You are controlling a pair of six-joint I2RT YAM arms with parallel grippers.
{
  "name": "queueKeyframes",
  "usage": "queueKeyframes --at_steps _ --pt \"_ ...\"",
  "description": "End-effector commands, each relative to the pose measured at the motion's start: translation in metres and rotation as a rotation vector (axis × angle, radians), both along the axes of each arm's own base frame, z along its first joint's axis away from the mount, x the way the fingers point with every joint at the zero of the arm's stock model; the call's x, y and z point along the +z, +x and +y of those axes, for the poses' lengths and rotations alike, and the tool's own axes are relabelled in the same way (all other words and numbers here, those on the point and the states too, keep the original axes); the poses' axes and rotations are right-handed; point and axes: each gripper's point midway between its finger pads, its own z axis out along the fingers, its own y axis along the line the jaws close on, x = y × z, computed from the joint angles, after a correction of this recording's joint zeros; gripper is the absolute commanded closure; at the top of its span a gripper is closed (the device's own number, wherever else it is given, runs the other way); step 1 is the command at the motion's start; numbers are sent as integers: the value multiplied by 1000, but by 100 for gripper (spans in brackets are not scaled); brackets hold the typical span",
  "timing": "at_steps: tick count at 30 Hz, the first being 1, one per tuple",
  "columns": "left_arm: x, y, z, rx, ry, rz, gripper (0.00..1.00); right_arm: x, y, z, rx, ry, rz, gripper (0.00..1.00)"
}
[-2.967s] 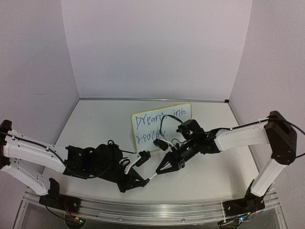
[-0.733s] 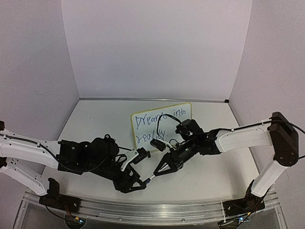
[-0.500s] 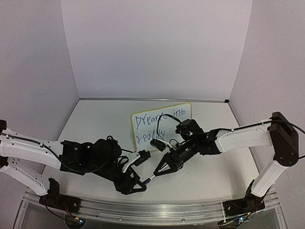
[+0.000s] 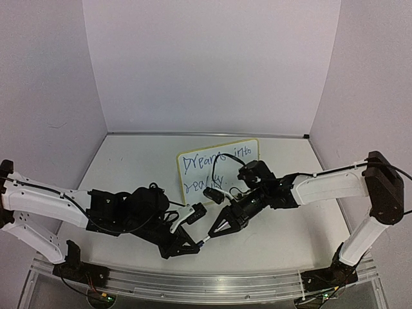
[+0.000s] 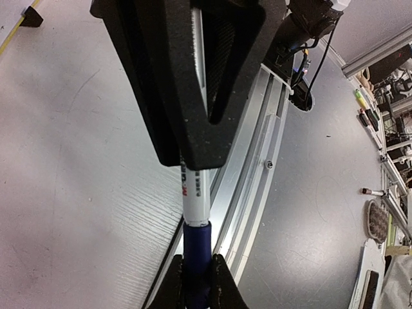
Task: Write a sentence on the whiteboard
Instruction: Pass from the right arm to the left
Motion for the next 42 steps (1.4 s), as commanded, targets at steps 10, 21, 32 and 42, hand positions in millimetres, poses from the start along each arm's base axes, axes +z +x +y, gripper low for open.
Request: queueKeyframes --at_steps 10,21,32,42 --pt "53 9 -33 -35 -188 -36 100 22 -11 5 52 80 -46 100" --pt "95 29 -40 -31 -327 -72 100 24 -26 13 97 99 -56 100" --pt "110 39 -45 -27 -384 -109 100 32 -35 20 117 130 -55 100" --pt "122 43 -44 -31 -422 -115 100 39 -45 24 153 162 -47 100"
